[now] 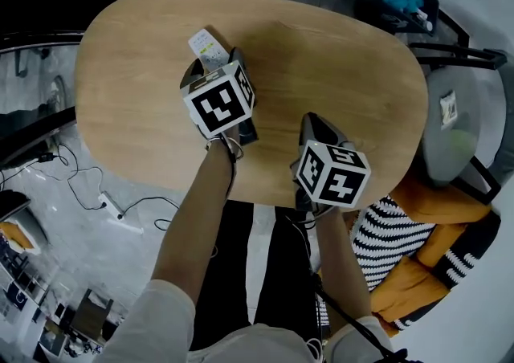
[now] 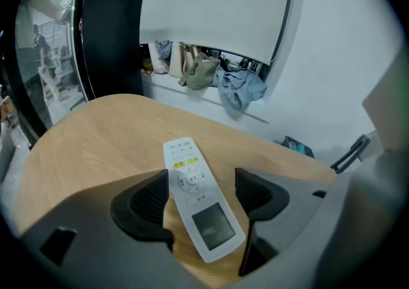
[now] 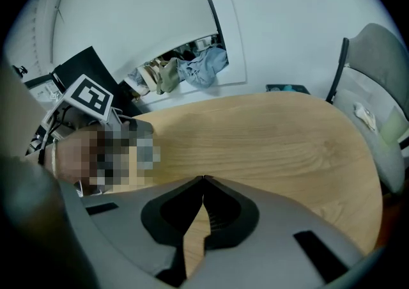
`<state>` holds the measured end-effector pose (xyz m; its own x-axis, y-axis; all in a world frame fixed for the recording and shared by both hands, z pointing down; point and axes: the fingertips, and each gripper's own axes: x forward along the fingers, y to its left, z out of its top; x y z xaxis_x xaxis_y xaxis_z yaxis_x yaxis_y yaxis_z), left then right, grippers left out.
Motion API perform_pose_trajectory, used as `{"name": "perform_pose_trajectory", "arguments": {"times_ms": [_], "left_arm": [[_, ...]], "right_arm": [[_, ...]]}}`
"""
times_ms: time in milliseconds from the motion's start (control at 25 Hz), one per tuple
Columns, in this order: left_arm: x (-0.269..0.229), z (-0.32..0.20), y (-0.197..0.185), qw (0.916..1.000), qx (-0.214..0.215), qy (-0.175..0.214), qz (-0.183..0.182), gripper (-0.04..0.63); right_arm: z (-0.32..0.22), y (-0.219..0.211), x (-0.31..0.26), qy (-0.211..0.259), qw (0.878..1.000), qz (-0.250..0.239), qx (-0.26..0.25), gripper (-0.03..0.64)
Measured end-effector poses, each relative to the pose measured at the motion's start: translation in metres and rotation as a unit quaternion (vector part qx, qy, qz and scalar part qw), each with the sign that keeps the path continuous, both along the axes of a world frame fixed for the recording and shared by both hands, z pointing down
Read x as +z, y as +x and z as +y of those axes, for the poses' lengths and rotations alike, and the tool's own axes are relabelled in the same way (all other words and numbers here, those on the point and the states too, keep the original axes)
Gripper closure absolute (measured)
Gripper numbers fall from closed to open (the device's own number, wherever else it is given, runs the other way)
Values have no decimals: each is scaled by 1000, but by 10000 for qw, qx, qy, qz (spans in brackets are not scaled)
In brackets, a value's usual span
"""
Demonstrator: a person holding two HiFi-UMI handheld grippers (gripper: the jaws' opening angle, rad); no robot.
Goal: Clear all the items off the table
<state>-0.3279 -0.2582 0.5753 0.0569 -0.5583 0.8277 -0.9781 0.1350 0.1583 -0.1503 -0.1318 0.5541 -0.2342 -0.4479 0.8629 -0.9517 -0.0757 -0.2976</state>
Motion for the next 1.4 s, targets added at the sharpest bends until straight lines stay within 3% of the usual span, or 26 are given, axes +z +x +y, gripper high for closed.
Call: {"name": "perform_pose_trajectory", "arguments": {"times_ms": [280,600,760,880,1400], "left_arm": [[12,-8,-4,9993,-43,-246,-262,278],[20,-9,-4,9990,64,-427,-149,291],[18,-8,-5,9987,219,-466,-25,308],[13,-4,-6,9982,328,-473,182,357],[0,38,15,9926,1166,-312,112,359]], "right_arm": [[1,-1,8,-82,9999,-52,-32,592],[1,1,9,-82,9999,-30,-94,592],[2,0,8,-94,9999,-29,-137,592],[4,-5,9,-91,9998,-22,-152,592],[13,-3,9,-57,10000,-28,4,592]]}}
